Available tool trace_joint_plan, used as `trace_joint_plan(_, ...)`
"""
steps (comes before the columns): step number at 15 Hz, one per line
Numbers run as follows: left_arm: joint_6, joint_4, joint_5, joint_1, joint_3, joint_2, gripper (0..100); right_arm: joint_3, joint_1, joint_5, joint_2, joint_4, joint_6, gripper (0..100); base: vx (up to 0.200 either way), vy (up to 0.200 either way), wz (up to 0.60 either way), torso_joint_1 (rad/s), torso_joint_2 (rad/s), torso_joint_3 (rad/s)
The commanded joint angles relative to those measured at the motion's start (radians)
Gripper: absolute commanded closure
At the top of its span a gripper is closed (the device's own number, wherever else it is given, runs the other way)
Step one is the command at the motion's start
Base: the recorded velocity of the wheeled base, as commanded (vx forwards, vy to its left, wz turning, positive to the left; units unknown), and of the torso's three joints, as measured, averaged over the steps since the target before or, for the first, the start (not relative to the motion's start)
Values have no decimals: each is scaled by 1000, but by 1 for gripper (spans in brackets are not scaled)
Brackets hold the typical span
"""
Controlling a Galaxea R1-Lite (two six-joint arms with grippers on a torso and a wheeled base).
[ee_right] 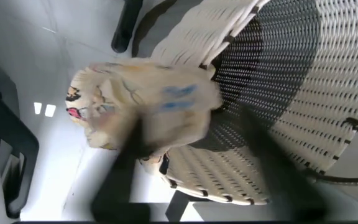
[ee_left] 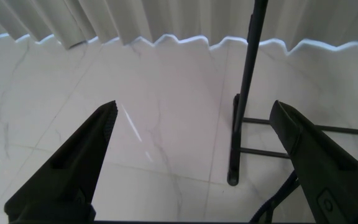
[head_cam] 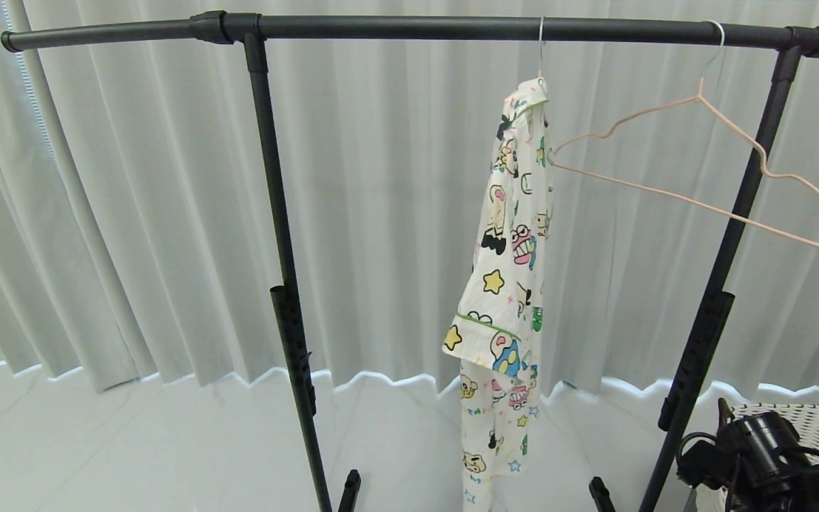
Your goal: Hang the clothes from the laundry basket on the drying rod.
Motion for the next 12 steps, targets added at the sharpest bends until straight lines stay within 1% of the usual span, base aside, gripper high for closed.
trace_joint_plan(1, 0, 0, 1, -2, 0, -1, 0, 25, 6, -13, -49, -2, 1, 100, 0, 0, 0, 0, 0, 0)
trace_joint_plan(3, 0, 0, -1, -2, 0, -1, 0, 71, 10, -13, -135, -12, 1, 100, 0, 0, 0, 0, 0, 0)
trace_joint_plan(5, 0, 0, -1, -2, 0, 1, 0, 83, 29, -10, -244, -7, 4, 100, 0, 0, 0, 0, 0, 0)
trace_joint_plan(8, 0, 0, -25, -18, 0, 16, 0, 76, 69, -10, -380, -5, 4, 100, -200, 0, 0, 6, 1, 4)
trace_joint_plan(10, 0, 0, -25, -57, 0, 24, 0, 63, 102, -10, -455, -5, 4, 100, -200, 0, 0, 5, 5, 2)
trace_joint_plan(12, 0, 0, -25, -80, 0, 21, 0, 28, 122, -10, -515, -4, 4, 100, -200, 0, 0, 5, 5, 2)
